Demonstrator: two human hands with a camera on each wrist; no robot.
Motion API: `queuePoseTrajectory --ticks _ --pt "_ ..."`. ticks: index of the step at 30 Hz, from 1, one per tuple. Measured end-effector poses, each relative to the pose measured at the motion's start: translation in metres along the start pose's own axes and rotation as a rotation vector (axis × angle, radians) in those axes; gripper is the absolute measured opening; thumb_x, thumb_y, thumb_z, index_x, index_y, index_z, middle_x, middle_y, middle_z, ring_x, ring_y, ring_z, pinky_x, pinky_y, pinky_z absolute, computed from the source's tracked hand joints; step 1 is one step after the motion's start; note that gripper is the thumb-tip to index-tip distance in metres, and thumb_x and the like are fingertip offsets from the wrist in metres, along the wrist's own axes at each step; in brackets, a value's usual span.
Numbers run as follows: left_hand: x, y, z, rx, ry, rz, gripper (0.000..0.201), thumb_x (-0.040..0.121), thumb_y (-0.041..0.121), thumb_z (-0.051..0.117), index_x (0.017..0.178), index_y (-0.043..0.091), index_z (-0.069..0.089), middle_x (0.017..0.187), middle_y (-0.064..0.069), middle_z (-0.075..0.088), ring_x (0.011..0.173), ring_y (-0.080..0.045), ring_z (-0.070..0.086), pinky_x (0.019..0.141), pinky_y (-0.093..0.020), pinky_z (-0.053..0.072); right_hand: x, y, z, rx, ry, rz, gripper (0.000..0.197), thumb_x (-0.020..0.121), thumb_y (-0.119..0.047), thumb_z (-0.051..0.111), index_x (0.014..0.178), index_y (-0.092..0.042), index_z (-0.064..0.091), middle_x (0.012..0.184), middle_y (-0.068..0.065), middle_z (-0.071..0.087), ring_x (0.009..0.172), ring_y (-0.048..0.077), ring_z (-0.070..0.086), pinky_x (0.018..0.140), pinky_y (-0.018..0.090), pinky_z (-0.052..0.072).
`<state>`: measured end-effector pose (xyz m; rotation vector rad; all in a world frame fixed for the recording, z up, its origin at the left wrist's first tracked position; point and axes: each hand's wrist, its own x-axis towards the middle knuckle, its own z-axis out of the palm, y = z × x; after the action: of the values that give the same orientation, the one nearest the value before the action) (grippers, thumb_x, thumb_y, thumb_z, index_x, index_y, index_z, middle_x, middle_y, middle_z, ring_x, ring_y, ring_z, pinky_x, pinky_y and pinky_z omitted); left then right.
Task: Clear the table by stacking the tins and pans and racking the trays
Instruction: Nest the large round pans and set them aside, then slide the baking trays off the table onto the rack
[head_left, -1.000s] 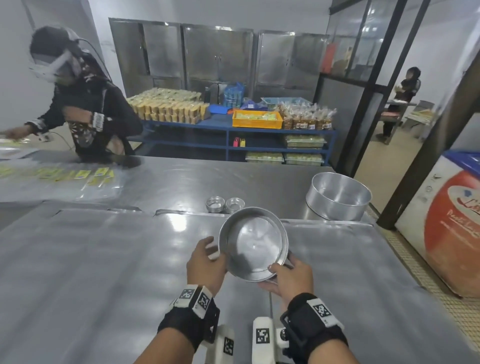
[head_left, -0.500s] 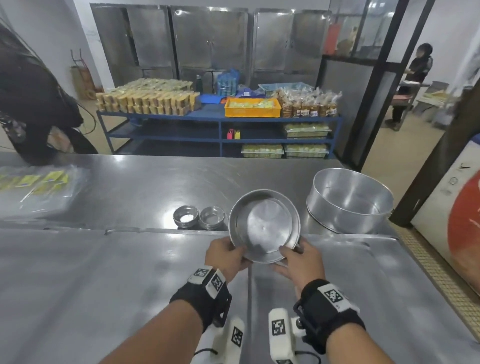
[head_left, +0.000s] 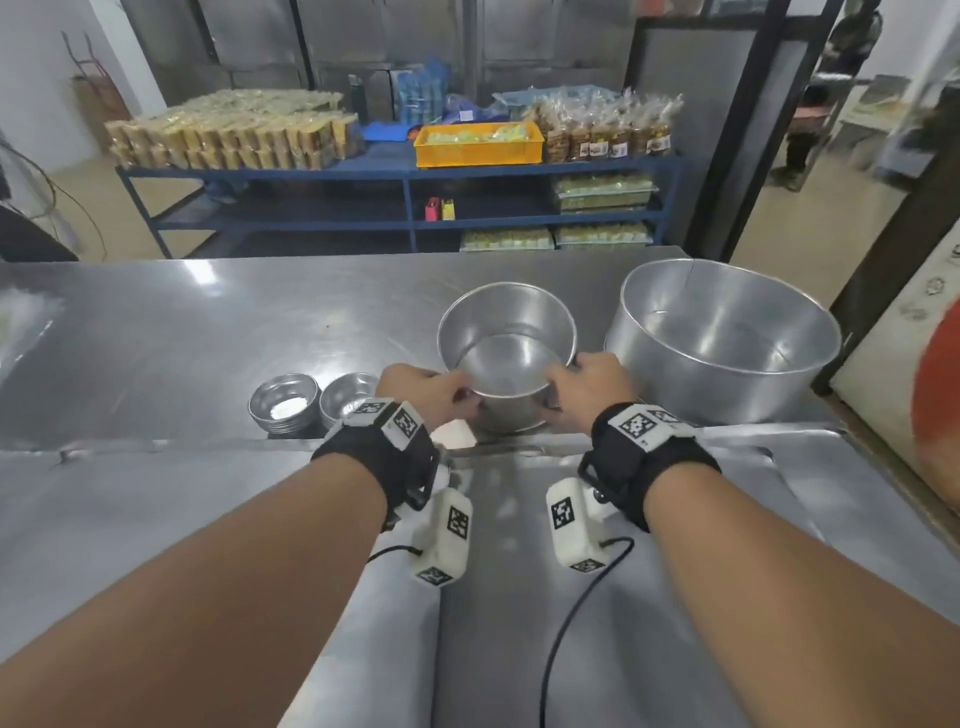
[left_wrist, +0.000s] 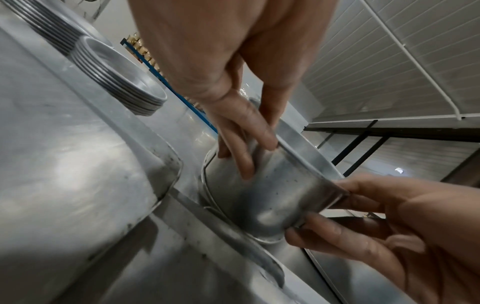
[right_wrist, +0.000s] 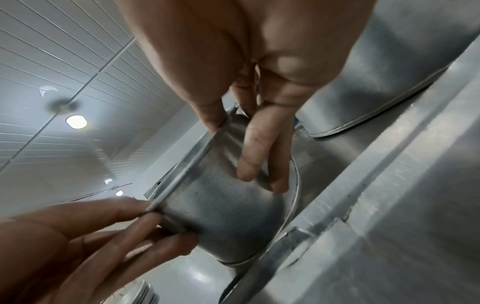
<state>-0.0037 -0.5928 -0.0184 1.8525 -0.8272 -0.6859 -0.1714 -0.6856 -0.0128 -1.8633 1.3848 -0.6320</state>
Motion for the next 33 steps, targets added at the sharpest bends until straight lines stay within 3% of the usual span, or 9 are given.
queuePoseTrajectory --ticks 4,6,8,11,15,20,22,28,33 --pt "0.006 0.000 0.006 -0.048 -0.034 -0.067 0.026 0.090 0.044 0.066 0.109 0.028 0.070 0.079 -0.005 0.071 0.080 -0.019 0.068 0.069 -0.016 0.041 0.007 -0.002 0.000 -0.103 0.041 -0.003 0.041 0.095 -0.035 0.053 0.085 0.001 0.070 0.078 0.013 0.062 0.089 0.035 0.064 0.069 0.031 0.044" --pt "0.009 0.000 0.009 -0.060 0.000 -0.042 0.036 0.083 0.039 0.076 0.105 0.011 0.071 0.076 -0.008 0.068 0.076 -0.020 0.067 0.073 -0.017 0.048 0.007 -0.004 0.001 -0.172 0.003 0.000 0.053 0.101 -0.046 0.043 0.088 -0.001 0.069 0.085 0.016 0.061 0.095 0.035 0.062 0.071 0.030 0.037" --pt "0.014 0.001 0.011 -0.215 0.050 -0.153 0.047 0.073 0.040 0.083 0.084 -0.002 0.063 0.087 -0.016 0.070 0.084 -0.027 0.072 0.079 -0.030 0.060 0.004 -0.007 0.000 -0.190 -0.015 0.005 0.059 0.103 -0.048 0.037 0.094 0.002 0.069 0.098 0.021 0.066 0.100 0.036 0.061 0.076 0.033 0.039" --pt "0.016 0.000 0.013 -0.174 -0.055 -0.174 0.052 0.053 0.059 0.078 0.074 0.016 0.057 0.108 -0.023 0.070 0.107 -0.037 0.069 0.093 -0.045 0.057 -0.001 -0.009 0.000 -0.190 -0.079 0.014 0.061 0.104 -0.047 0.033 0.099 0.003 0.068 0.100 0.022 0.065 0.102 0.037 0.061 0.079 0.033 0.041" --pt "-0.004 0.004 0.006 -0.270 -0.112 -0.164 0.024 0.089 0.017 0.072 0.104 0.000 0.065 0.103 -0.018 0.063 0.101 -0.032 0.067 0.091 -0.042 0.059 -0.020 -0.014 0.006 -0.219 -0.125 0.035 0.055 0.102 -0.052 0.035 0.096 -0.008 0.069 0.092 0.014 0.063 0.096 0.034 0.061 0.075 0.030 0.038" --pt "-0.047 0.007 -0.029 0.091 -0.171 -0.110 0.033 0.085 0.027 0.072 0.102 0.000 0.073 0.091 -0.015 0.073 0.088 -0.033 0.072 0.085 -0.048 0.060 -0.067 -0.036 0.017 -0.306 -0.143 0.028 0.050 0.097 -0.046 0.051 0.103 0.000 0.066 0.110 0.018 0.067 0.104 0.034 0.062 0.080 0.031 0.045" --pt "-0.075 0.006 -0.049 0.309 -0.265 -0.062 0.032 0.086 0.034 0.071 0.099 0.005 0.075 0.089 -0.012 0.073 0.081 -0.030 0.070 0.081 -0.038 0.060 -0.096 -0.045 0.023 -0.389 -0.205 0.020 0.045 0.094 -0.045 0.056 0.105 -0.003 0.068 0.107 0.016 0.069 0.097 0.033 0.064 0.081 0.033 0.051" --pt "-0.181 -0.037 -0.100 0.898 -0.459 -0.018 0.048 0.092 0.039 0.064 0.131 0.011 0.062 0.133 -0.004 0.061 0.123 -0.024 0.058 0.098 -0.031 0.046 -0.215 -0.055 0.052 -0.644 -0.444 0.041 0.041 0.087 -0.037 0.067 0.115 -0.007 0.067 0.112 0.012 0.068 0.108 0.028 0.065 0.084 0.028 0.051" --pt "-0.280 -0.098 -0.150 0.977 -0.552 0.065 0.042 0.090 0.032 0.065 0.129 0.017 0.060 0.133 -0.011 0.051 0.128 -0.034 0.050 0.101 -0.040 0.048 -0.313 -0.048 0.073 -0.713 -0.464 0.106 0.045 0.087 -0.035 0.063 0.123 -0.008 0.064 0.127 0.014 0.064 0.117 0.030 0.061 0.097 0.032 0.050"
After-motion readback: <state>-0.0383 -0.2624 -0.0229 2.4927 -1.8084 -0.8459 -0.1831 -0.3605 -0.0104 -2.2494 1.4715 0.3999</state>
